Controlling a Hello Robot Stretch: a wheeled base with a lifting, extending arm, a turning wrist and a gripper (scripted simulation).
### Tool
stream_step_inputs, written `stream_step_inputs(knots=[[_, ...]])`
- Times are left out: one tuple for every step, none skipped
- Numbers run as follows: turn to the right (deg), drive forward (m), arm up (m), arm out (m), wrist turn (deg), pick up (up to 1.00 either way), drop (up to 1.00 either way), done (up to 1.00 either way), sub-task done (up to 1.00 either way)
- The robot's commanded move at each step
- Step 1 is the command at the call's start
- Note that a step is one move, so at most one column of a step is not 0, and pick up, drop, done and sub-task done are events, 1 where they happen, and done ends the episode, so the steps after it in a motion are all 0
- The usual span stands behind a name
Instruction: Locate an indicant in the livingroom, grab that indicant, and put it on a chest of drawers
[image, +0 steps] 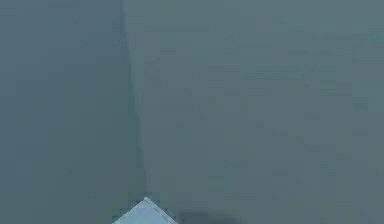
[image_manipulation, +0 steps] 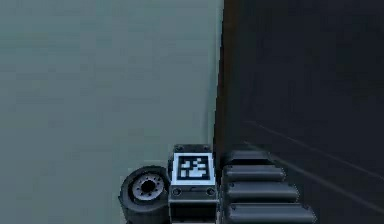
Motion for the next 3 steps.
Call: stream_step_inputs(knots=[[-45.0,0.00,0.00,0.00,0.0,0.00,0.00,0.00,0.00],[-45.0,0.00,0.00,0.00,0.0,0.00,0.00,0.00,0.00],[-45.0,0.00,0.00,0.00,0.0,0.00,0.00,0.00,0.00]])
